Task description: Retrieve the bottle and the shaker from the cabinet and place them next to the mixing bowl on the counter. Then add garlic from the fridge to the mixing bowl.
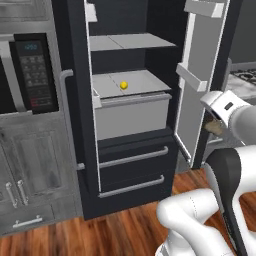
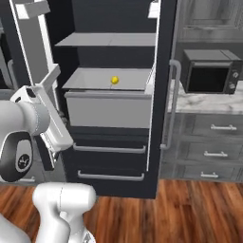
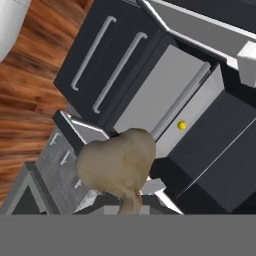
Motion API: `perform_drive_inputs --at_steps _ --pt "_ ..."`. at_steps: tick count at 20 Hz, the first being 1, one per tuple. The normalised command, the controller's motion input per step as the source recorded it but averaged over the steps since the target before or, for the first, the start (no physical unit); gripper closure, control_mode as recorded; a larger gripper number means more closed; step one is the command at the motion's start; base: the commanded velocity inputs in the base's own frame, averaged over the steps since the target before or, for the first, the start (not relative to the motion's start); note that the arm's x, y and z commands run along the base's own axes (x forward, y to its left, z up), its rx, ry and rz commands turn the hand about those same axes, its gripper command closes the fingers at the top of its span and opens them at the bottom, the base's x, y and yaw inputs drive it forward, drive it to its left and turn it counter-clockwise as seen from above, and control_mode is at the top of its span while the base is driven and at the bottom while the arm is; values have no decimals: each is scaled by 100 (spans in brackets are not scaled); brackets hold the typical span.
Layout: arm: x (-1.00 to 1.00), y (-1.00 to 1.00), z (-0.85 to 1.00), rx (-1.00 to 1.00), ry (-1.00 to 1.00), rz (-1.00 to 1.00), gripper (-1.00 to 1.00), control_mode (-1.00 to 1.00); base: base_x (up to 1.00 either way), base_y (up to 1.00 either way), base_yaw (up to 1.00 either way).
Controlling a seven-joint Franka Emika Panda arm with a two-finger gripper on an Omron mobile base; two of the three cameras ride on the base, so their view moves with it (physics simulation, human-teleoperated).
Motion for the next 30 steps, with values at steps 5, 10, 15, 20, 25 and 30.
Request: perform_drive_inputs --at_steps 5,10,15,20,25,30 --pt "0 0 0 0 0 0 100 100 -36 0 -13" --pt "0 0 0 0 0 0 100 100 -36 0 -17" --pt "0 0 0 0 0 0 100 100 -35 -3 -19" --pt "0 0 0 0 0 0 100 100 -33 -8 -27" --pt "0 0 0 0 0 0 100 100 -26 -8 -33" --pt "0 0 0 0 0 0 100 100 -19 -14 -32"
